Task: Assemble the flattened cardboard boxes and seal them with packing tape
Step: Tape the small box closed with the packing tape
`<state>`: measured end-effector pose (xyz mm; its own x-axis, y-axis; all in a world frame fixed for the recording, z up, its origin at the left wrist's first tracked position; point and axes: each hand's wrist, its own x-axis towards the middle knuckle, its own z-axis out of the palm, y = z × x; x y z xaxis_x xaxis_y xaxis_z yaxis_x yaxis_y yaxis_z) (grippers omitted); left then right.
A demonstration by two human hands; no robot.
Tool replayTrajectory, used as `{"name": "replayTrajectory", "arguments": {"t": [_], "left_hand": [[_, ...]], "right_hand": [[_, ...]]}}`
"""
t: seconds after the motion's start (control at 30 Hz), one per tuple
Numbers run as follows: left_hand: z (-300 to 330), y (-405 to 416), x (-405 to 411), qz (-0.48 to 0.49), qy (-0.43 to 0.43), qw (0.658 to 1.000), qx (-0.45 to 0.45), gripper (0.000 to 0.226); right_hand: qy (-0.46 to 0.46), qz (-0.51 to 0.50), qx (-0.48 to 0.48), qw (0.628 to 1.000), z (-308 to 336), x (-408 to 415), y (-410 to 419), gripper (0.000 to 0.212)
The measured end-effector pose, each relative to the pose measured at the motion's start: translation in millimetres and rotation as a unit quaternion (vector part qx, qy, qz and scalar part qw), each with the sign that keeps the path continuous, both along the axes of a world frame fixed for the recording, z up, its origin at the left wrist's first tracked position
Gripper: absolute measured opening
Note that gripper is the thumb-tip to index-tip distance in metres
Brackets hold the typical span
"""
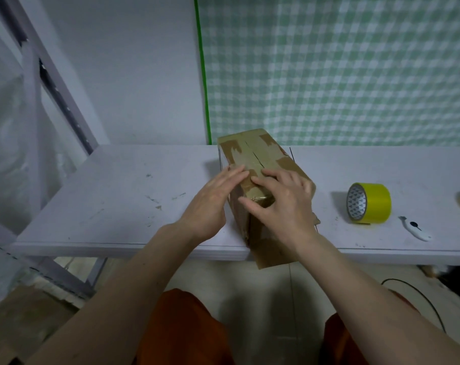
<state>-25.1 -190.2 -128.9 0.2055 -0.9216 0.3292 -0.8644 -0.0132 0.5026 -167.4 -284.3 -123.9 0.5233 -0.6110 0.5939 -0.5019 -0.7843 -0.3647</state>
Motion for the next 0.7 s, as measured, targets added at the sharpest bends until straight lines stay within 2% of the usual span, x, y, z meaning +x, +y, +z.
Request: {"name": "replayTrajectory", "arguments": {"t": [0.07, 0.13, 0.23, 0.3, 0.37, 0.47, 0.57, 0.63, 0.7], "left_hand": [[1.3, 0.2, -1.6, -0.004, 0.013, 1.0, -0.002, 0.09], [2.3, 0.3, -3.6, -0.007, 0.042, 0.999, -0.006, 0.077], [9.1, -0.8, -12.6, 0.054, 0.13, 0.988, -0.061, 0.055], [19.8, -10.9, -26.6, 0.135, 0.162, 0.972, -0.101, 0.048], [25.5, -27.8, -44.1, 0.187, 0.151, 0.966, -0.099, 0.048], [4.5, -50.5, -65.3, 0.186, 0.13, 0.968, -0.108, 0.056], [-20.1, -64.7, -72.8, 0.199, 0.162, 0.945, -0.202, 0.045], [-22.2, -75.5, -73.9, 0.212, 0.192, 0.921, -0.265, 0.036], [-23.5, -83.5, -74.8, 0.215, 0.183, 0.909, -0.307, 0.033]], "right_hand": [[0.013, -0.031, -0.038, 0.999, -6.3, 8.0, 4.3, 0.043], [0.03, -0.047, -0.054, 0.997, -10.0, 11.5, 8.8, 0.044], [0.0, 0.042, -0.045, 0.998, -5.8, 3.1, 9.3, 0.049], [-0.067, 0.071, -0.006, 0.995, -1.1, -5.7, 3.7, 0.046], [-0.138, 0.004, 0.016, 0.99, 1.6, -8.3, -11.8, 0.04], [-0.151, -0.086, 0.127, 0.977, 0.5, -5.9, -37.3, 0.034], [-0.223, -0.125, 0.174, 0.951, -10.4, -2.4, -48.0, 0.033], [-0.315, -0.148, 0.203, 0.915, -16.6, 2.5, -47.3, 0.041], [-0.386, -0.152, 0.26, 0.872, -23.9, 8.4, -46.9, 0.045]]}}
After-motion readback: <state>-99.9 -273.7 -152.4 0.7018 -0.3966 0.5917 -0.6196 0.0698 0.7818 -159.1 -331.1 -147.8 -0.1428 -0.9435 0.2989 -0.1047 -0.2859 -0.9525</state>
